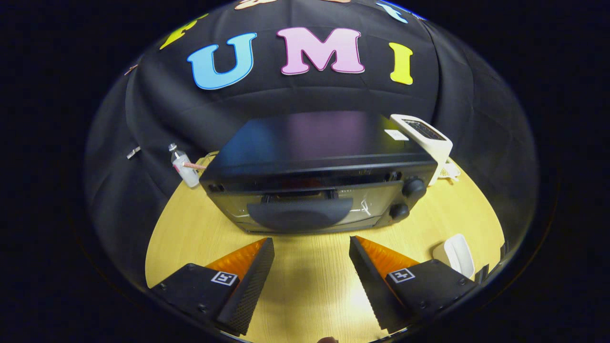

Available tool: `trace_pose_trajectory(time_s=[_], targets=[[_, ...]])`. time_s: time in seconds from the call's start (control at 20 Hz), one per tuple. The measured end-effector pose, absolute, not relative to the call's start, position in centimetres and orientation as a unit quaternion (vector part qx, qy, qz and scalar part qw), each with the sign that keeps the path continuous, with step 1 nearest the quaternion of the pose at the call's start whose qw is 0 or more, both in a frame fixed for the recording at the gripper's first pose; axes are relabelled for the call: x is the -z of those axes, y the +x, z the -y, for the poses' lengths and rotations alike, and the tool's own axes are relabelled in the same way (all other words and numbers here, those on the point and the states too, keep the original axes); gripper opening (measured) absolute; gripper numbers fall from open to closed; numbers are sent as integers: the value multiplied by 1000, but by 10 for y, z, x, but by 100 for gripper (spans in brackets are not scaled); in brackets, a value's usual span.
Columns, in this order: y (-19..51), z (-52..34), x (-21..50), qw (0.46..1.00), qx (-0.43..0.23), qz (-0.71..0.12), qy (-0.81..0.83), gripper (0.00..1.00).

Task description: Open the toaster oven, put the food inside, and close the toaster oven door.

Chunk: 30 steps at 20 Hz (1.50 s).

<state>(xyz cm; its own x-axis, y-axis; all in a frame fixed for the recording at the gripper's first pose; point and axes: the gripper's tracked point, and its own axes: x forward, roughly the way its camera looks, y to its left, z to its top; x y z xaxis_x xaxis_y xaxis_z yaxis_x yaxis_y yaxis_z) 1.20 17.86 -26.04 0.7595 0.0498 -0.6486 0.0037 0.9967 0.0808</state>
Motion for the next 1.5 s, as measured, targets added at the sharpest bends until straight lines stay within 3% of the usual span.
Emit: trace_pose_trajectory(time_s=[0.45, 0.9, 1.5], targets=[[14, -160, 225, 953, -44, -299, -7, 98], [7, -132, 134, 978, -65, -194, -46, 99], [4, -79, 9, 996, -22, -80, -21, 99]])
